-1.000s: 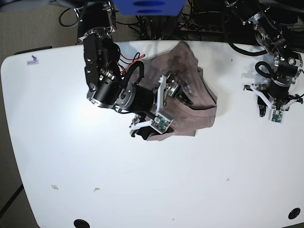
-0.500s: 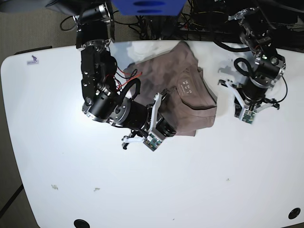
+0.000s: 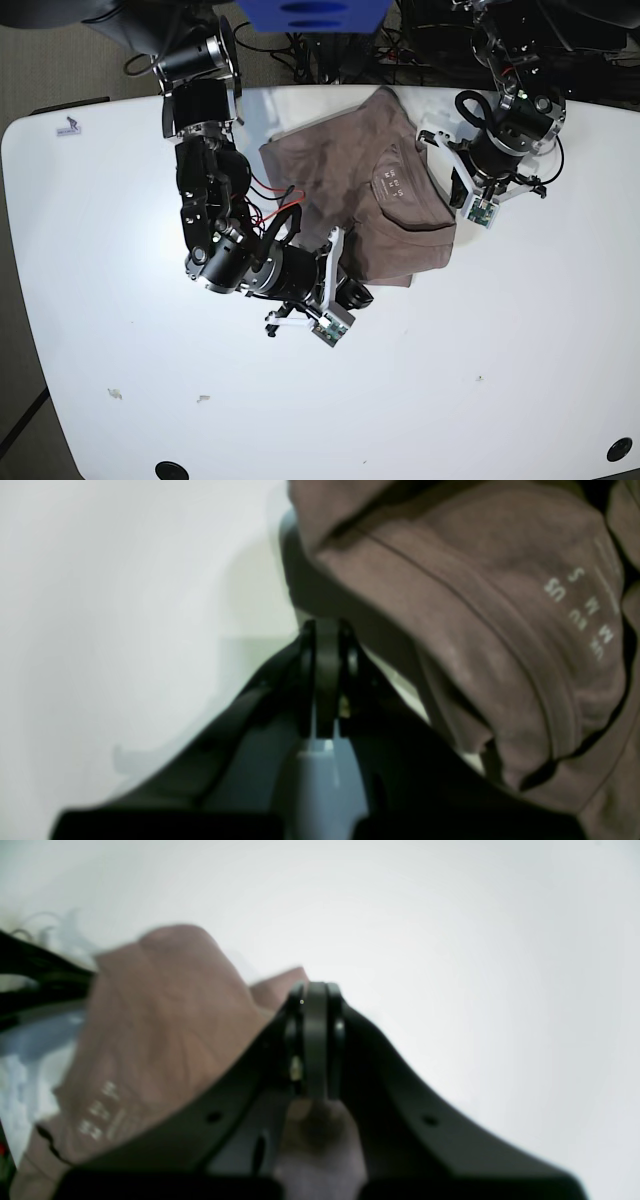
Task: Fold the T-shirt properly
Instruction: 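Press and smooth the folded shirt with both grippers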
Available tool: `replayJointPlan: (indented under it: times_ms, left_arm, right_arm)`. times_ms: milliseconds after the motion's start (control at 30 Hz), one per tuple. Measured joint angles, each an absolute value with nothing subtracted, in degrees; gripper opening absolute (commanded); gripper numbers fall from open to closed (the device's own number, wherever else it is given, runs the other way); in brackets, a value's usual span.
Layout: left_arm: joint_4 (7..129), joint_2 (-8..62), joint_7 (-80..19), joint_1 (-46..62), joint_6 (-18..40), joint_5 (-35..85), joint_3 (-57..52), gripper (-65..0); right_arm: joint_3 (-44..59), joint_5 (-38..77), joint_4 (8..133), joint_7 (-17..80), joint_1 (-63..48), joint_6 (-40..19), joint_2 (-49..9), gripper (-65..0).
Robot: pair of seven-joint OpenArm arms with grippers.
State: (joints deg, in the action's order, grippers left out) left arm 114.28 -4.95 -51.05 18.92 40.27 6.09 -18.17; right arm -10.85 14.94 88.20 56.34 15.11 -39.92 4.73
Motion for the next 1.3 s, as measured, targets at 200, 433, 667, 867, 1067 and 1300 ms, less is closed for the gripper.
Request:
replayJointPlan:
  times_ms: [200, 433, 667, 867, 1067, 1300]
  left_arm:
    - [114.32, -6.07, -51.29, 20.97, 40.07, 5.65, -18.17, -65.0]
    - [114.32, -8.27, -51.37, 23.05, 40.10, 5.69, -18.15, -65.0]
    - [114.54, -8.78, -50.61, 25.96, 40.07, 6.33, -18.17, -65.0]
    - [114.54, -8.75, -50.17, 26.89, 39.97, 8.19, -17.32, -65.0]
    - [114.41, -8.78, -51.59, 26.92, 39.97, 13.04, -17.12, -65.0]
    - [112.51, -8.86, -52.05, 23.22, 39.86, 14.33, -15.25, -65.0]
  right_arm:
    - [-11.05, 15.14, 83.02, 52.42, 15.70, -39.94, 4.78, -65.0]
    - [-11.29, 14.83, 76.49, 49.98, 18.55, -39.90, 4.73, -65.0]
    - [-11.31, 8.75, 73.63, 46.59, 19.25, -39.94, 4.58, -65.0]
    - [-11.09, 2.87, 73.19, 45.74, 18.94, -39.94, 4.12, -65.0]
    - [-11.05, 1.85, 73.78, 44.71, 17.61, -40.01, 1.10, -65.0]
    - [-11.03, 2.04, 74.22, 44.60, 17.02, -39.99, -3.84, -65.0]
